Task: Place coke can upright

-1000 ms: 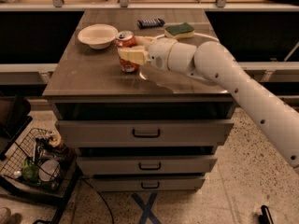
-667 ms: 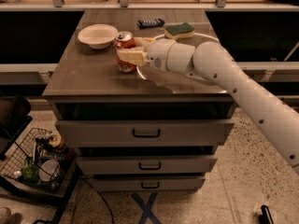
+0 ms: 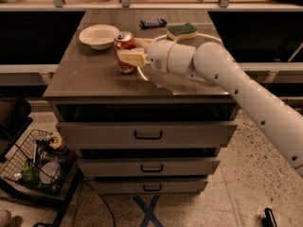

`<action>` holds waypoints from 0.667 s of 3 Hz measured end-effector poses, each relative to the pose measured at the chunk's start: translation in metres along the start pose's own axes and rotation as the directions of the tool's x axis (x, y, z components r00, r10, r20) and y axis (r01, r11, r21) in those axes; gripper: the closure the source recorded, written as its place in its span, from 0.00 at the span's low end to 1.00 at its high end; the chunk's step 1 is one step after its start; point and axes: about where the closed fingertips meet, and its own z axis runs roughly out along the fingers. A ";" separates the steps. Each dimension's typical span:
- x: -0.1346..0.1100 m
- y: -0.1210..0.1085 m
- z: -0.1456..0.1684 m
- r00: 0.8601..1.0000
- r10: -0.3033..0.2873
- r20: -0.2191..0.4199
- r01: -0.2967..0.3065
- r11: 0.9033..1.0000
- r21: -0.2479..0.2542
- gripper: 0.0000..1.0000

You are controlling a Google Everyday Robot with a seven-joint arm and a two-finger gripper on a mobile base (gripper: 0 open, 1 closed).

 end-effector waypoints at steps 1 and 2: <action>0.000 0.002 0.002 1.000 0.000 0.000 0.000 1.000 -0.004 0.13; 0.000 0.004 0.004 1.000 -0.001 0.000 0.001 1.000 -0.008 0.00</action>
Offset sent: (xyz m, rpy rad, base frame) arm -0.0005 0.0022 0.0000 0.0001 0.0000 0.0035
